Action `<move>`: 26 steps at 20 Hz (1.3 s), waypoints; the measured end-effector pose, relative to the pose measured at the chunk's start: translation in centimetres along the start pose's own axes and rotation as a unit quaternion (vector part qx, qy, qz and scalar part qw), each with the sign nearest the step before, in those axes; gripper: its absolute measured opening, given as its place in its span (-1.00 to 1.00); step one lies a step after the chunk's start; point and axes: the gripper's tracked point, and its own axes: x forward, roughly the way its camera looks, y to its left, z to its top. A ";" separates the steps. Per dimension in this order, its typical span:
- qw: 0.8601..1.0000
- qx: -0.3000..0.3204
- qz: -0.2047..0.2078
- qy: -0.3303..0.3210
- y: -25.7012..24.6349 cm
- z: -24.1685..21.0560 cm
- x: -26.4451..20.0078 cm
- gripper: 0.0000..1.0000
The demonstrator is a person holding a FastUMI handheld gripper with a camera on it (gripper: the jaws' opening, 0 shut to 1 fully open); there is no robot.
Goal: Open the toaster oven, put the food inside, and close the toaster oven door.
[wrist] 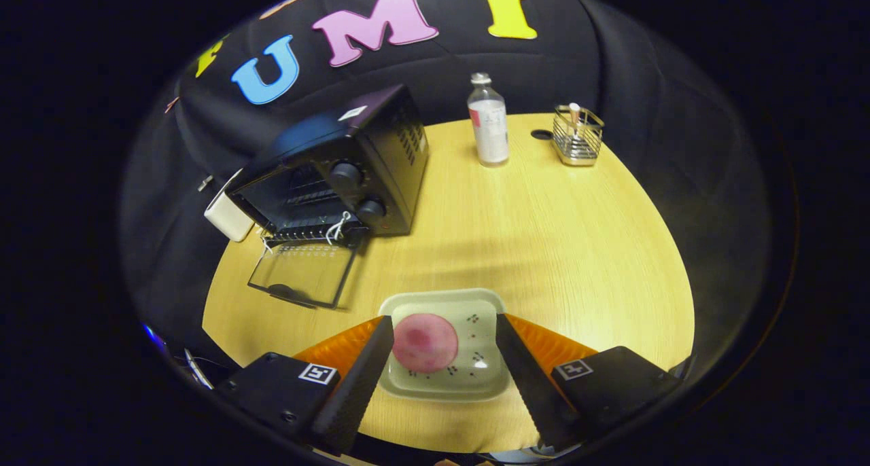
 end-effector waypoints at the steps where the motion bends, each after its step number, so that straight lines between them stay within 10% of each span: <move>1: 1.000 0.005 -0.004 0.009 -0.9 -0.6 0.4 1.00; 15: 0.996 0.010 -0.036 0.082 -4.0 -7.0 4.6 0.92; 26: 0.993 -0.013 -0.081 0.086 -4.6 -7.8 4.6 -0.17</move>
